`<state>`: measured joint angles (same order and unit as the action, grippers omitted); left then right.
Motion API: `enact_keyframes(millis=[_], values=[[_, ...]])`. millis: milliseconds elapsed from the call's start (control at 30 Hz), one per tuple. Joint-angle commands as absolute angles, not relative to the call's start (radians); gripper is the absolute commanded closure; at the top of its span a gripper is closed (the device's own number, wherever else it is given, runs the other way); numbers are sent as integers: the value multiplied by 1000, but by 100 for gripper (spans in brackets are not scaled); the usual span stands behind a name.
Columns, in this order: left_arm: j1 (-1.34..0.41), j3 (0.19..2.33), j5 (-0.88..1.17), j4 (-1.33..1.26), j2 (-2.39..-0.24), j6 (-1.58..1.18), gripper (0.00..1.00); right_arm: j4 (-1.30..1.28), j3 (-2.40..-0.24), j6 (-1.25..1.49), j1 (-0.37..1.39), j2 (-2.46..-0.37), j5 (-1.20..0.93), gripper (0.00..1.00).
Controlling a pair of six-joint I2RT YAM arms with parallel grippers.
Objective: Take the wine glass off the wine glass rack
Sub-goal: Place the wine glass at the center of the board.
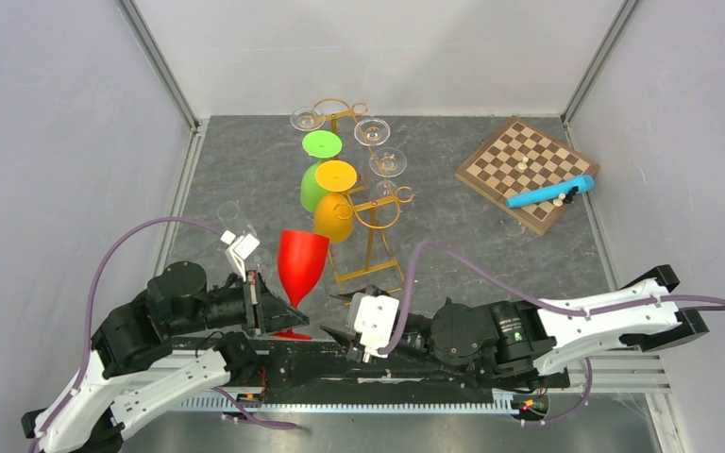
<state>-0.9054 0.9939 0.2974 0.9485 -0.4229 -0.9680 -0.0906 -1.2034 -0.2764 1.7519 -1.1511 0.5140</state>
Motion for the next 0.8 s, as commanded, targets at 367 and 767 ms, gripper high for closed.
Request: enact_keyframes(millis=[367,767], values=[[-909,1051,449,1041,-429,-670,98,-449,-1532,-49,1635,-1170,286,43],[-910,1080,496,1040,-428,-500,98,-441,-1560,-6,1392,-1182,-160,43]])
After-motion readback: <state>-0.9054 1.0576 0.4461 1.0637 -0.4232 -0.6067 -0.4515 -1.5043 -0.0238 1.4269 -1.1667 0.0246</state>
